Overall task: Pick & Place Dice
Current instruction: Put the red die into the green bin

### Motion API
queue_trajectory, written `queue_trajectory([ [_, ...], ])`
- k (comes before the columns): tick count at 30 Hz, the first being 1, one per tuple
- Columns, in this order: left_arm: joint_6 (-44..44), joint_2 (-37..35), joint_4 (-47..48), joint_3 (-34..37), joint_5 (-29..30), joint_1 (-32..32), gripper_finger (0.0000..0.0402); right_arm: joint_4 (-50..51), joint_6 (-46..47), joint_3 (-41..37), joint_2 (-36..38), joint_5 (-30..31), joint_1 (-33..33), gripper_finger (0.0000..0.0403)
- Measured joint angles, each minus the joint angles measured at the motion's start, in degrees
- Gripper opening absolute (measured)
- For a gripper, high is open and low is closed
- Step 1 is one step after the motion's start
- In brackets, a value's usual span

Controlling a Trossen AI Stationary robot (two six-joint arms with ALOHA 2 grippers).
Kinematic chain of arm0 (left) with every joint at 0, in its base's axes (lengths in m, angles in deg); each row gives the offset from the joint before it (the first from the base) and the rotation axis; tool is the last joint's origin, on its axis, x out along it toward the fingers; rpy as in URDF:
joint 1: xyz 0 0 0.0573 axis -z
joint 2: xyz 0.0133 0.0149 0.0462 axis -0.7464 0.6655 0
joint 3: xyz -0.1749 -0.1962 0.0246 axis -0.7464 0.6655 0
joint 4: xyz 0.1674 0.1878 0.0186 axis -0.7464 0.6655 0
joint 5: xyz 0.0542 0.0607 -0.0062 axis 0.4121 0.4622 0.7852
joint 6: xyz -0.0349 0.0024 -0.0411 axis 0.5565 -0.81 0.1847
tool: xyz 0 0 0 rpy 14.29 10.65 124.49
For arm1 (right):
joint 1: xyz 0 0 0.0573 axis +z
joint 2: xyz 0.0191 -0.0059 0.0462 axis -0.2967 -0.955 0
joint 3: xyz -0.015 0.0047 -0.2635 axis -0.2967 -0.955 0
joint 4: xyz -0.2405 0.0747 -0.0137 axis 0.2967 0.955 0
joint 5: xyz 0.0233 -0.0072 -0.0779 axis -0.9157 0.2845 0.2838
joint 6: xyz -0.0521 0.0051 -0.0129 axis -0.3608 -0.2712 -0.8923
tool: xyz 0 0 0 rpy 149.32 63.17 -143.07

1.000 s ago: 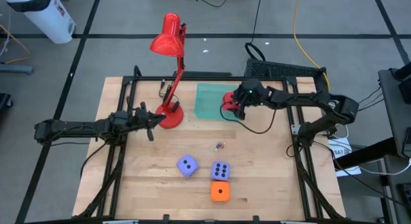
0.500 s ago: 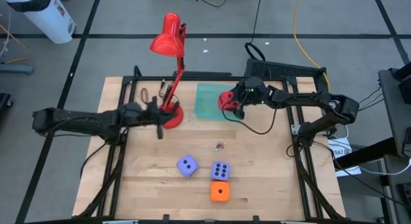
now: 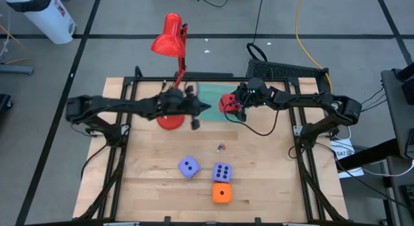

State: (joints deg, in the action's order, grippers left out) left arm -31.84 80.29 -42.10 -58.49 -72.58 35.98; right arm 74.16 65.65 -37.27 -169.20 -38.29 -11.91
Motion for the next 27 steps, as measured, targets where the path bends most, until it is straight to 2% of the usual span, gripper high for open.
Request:
queue_trajectory([
  [4, 0.9, 7.9, -0.3, -6.6, -3.4, -1.9, 0.0002, 0.3, 0.0, 0.0, 0.0, 0.0, 0.0, 0.0398],
  [9, 0.3, 15.8, 0.0, -13.8, -4.9, -2.6, 0.0001, 0.8, 0.2, 0.0, 0.0, 0.0, 0.0, 0.0398],
  [14, -0.8, 20.1, 2.9, -19.6, -9.4, -3.1, 0.0001, 1.5, -0.2, 0.0, 0.0, 0.1, 0.0, 0.0398],
  [20, 1.1, 24.5, 12.4, -26.1, -10.7, -5.4, 0.0001, 1.6, -2.0, 0.0, 0.0, 0.3, 0.0, 0.0398],
  [27, 4.0, 29.1, 15.8, -28.1, -17.7, -8.7, 0.0001, 3.0, -4.1, -0.2, -0.3, -0.3, -0.1, 0.0398],
])
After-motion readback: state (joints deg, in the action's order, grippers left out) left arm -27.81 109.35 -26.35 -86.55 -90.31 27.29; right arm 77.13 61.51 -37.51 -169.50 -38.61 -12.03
